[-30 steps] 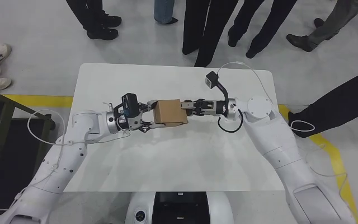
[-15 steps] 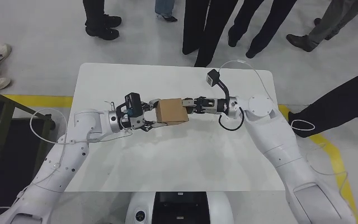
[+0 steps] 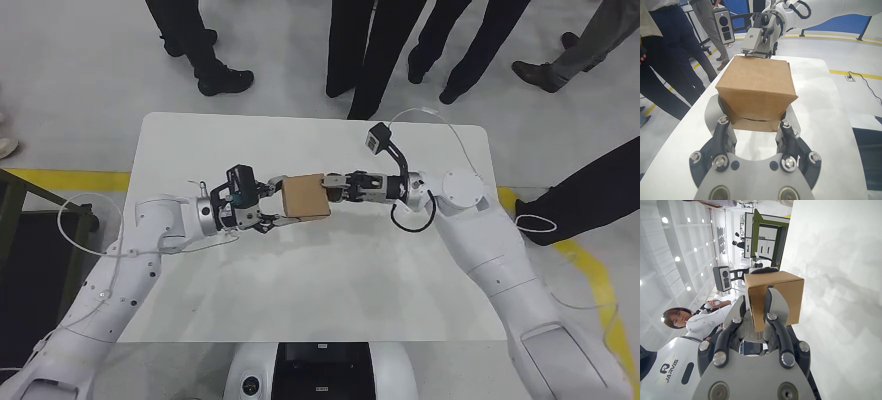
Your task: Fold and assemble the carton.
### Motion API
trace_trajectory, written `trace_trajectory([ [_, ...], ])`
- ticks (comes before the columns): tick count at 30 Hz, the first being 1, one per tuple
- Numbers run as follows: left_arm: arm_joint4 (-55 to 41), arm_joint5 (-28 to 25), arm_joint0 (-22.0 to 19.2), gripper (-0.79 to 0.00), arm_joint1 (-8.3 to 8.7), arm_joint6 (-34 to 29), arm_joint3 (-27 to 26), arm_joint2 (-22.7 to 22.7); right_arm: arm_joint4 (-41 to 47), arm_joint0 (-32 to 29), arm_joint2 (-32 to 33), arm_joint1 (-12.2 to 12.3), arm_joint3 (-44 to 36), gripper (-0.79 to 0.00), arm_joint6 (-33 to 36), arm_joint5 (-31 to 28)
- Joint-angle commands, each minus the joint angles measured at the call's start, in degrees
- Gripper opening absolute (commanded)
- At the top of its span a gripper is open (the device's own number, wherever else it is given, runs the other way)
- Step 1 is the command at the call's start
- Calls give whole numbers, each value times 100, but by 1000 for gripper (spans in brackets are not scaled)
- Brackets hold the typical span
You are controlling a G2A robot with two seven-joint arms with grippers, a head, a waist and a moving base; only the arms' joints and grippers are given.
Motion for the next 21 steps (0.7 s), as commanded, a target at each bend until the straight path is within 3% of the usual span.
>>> trace_trajectory([
  [1,-15,10,5,-397,-5,13,5,-3,-4,11,-11,-8,13,-563,-29,-23],
  [6,-115,2,15,-397,-8,86,85,-78,16,13,40,-3,49,-449,-57,-88],
  [8,-180,-33,20,-397,-6,129,117,-121,41,-16,86,9,40,-308,-50,-114],
  [10,-267,-96,33,-397,-6,202,145,-155,61,-51,133,22,14,-86,-46,-144],
  [12,-371,-221,27,-397,-5,264,207,-185,63,-84,171,36,-18,0,-32,-158],
  [21,-623,-466,-63,-385,-20,241,528,-226,-162,-209,338,106,-219,0,42,-644],
])
